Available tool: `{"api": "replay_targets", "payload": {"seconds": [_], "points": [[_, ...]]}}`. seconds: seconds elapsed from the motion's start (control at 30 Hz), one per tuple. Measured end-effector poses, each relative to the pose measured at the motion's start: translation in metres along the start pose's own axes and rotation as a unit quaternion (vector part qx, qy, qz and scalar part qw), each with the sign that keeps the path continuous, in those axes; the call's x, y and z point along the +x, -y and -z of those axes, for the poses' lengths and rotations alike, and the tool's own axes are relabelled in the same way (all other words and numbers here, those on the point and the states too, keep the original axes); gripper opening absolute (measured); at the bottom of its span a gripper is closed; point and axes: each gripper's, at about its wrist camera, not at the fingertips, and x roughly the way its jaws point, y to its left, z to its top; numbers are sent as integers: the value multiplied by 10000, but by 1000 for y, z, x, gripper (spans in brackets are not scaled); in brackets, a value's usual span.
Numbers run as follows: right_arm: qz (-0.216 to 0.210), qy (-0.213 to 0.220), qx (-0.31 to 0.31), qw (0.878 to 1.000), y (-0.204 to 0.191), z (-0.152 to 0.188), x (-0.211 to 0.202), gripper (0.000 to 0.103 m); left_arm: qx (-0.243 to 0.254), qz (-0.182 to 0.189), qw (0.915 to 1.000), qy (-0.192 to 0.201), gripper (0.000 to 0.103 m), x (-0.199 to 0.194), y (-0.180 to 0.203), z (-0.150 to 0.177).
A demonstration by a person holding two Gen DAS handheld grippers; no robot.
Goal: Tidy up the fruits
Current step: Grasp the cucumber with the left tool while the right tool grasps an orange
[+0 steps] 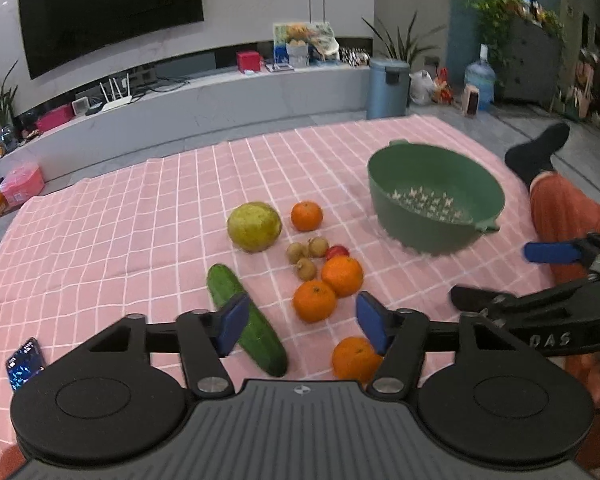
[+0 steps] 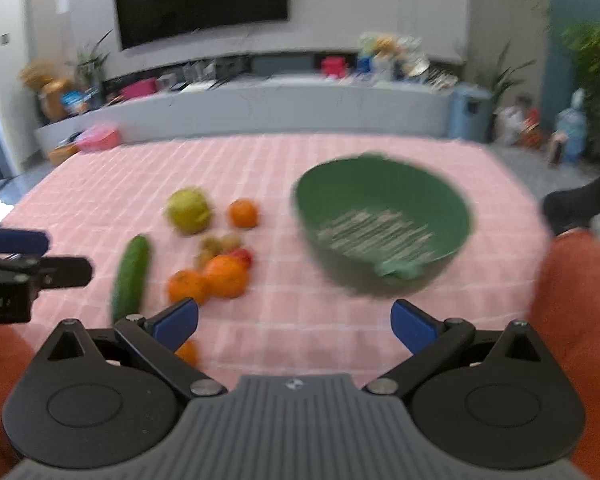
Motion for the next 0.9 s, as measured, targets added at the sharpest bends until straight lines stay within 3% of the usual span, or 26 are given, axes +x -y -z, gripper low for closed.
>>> {"api": "replay_targets", "payload": {"seconds": [0.13, 0.3, 0.37, 0.5, 0.73, 0.87, 0.9], "points": [[-430, -302, -174, 9985, -23, 2, 19, 81, -156, 74, 9996, -242, 56, 7, -16, 0], [-689, -650, -368, 9948, -46, 4, 45, 63, -763, 355, 9938, -733, 55, 30, -41, -1], [-762, -826, -374, 9930, -51, 5, 57, 61, -980, 397, 9906, -864, 55, 41, -47, 0], [-930, -1116, -283, 9890, -55, 8, 74, 61, -962, 156, 9907, -953, 55, 62, -46, 3], [-1049, -1328, -198, 9854, -59, 12, 96, 59, -1315, 25, 9845, -1157, 59, 90, -58, 7], [-1265, -1351, -152, 9826, -59, 9, 97, 42, -1427, 8, 9822, -1220, 60, 102, -65, 5], [-1283, -1365, -154, 9822, -58, 7, 96, 42, -1443, -22, 9817, -1242, 60, 105, -66, 3]]}}
